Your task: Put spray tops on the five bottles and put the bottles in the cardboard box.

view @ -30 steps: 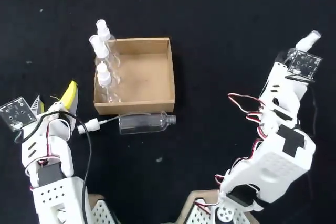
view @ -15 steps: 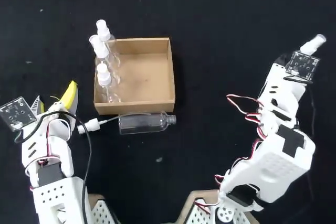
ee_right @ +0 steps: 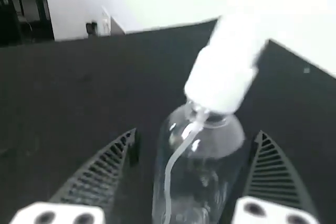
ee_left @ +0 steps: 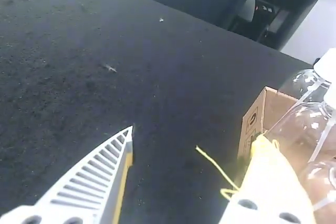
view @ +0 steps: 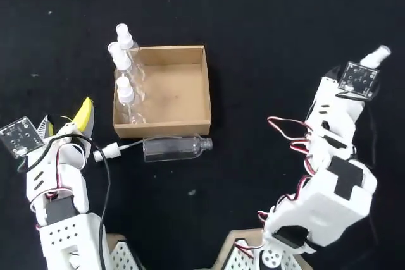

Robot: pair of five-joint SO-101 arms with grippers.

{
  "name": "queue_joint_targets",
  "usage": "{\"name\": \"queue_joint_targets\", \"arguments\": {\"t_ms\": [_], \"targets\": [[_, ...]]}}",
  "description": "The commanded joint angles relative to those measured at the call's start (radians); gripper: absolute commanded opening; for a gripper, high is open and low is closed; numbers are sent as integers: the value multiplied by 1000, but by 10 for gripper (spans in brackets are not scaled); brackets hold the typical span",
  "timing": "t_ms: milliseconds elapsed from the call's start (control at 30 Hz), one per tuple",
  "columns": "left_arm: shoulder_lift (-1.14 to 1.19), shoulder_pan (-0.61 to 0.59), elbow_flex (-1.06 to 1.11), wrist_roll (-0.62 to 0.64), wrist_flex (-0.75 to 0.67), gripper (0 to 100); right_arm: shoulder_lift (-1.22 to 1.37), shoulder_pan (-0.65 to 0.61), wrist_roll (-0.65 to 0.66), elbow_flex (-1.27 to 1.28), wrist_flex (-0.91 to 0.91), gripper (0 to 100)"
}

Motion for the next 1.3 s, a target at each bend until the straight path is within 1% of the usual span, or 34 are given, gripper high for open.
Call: {"name": "queue_joint_targets", "arguments": {"t_ms": [0, 233, 333, 700, 1167, 1233, 1267], "targets": [[-15, 15, 24, -2, 3, 239, -79, -9, 5, -7, -6, 288], [-15, 13, 24, -2, 3, 239, -85, -5, 5, -22, -8, 289], [-15, 12, 24, -2, 3, 239, -79, 17, 3, -54, -5, 289], [-14, 13, 24, -2, 3, 239, -79, 21, 3, -160, 149, 287], [-12, 10, 24, -2, 3, 240, -79, 26, 3, -119, 143, 286], [-12, 8, 24, -2, 3, 240, -79, 26, 3, -119, 146, 263], [-12, 8, 24, -2, 3, 240, -79, 26, 3, -119, 147, 224]]}}
